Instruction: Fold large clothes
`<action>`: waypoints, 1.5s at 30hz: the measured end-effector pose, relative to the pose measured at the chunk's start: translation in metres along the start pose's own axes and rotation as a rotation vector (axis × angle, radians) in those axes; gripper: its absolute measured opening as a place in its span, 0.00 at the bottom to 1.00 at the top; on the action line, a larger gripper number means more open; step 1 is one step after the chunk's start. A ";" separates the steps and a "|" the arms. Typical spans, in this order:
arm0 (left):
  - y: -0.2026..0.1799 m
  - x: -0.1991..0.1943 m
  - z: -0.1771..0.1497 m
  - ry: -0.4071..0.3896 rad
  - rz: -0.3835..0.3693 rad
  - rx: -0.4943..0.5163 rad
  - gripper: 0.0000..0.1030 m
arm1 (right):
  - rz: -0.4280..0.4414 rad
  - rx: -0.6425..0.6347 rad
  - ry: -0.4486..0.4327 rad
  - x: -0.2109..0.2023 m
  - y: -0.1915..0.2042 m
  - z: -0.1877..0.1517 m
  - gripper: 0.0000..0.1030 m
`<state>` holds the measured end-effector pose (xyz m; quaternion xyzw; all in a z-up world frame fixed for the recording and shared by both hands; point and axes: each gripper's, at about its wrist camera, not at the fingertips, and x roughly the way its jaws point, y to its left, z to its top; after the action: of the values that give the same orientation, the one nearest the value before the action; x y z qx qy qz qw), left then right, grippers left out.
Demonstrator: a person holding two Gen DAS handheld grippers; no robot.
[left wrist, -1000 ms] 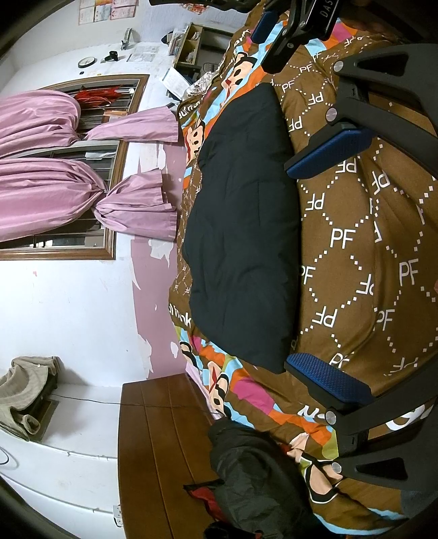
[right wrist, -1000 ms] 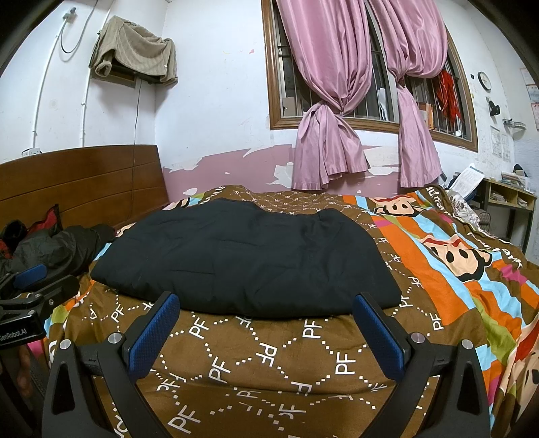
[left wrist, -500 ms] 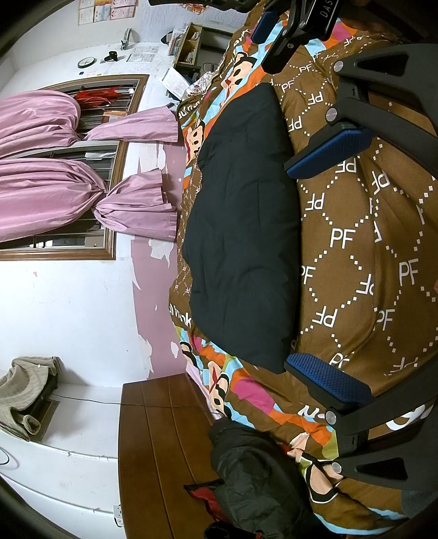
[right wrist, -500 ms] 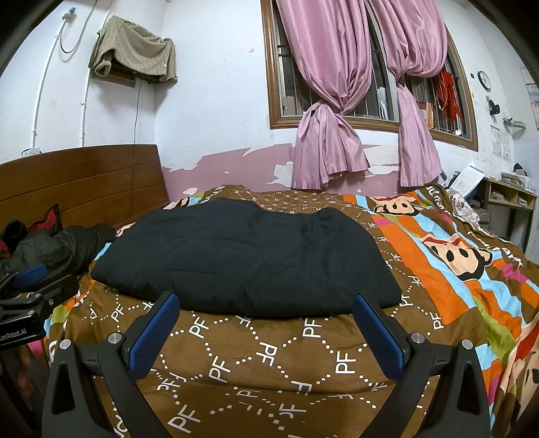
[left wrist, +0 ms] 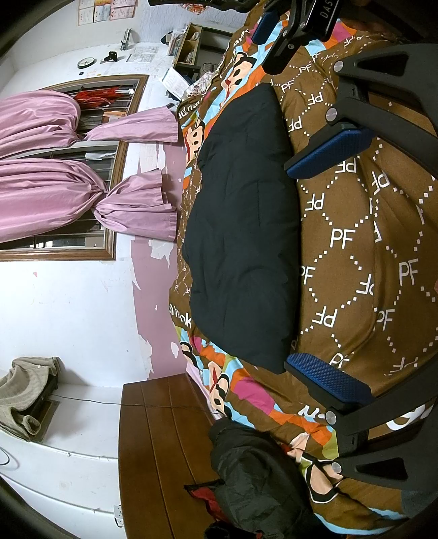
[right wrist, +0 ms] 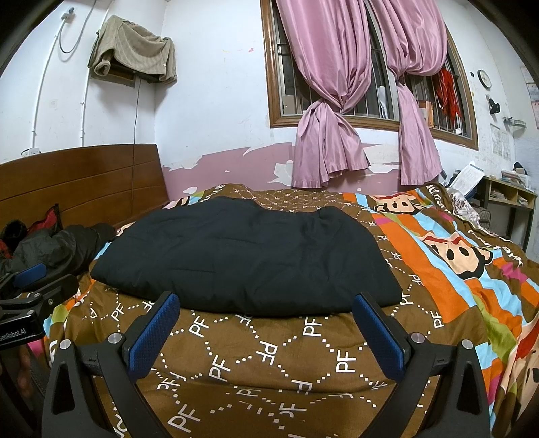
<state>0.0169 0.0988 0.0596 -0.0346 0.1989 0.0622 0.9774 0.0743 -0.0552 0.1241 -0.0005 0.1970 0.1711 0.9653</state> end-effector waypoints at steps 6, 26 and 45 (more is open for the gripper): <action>0.000 0.000 0.000 0.000 0.000 0.001 0.98 | 0.000 0.000 0.000 0.000 0.001 0.000 1.00; 0.006 0.000 0.002 -0.012 0.105 0.011 0.98 | -0.001 0.001 0.003 -0.001 0.002 0.001 1.00; 0.026 0.005 0.000 -0.010 0.107 0.014 0.98 | -0.002 0.001 0.003 0.000 0.003 0.003 1.00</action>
<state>0.0181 0.1249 0.0570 -0.0168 0.1962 0.1130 0.9739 0.0742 -0.0523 0.1274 -0.0003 0.1988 0.1701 0.9652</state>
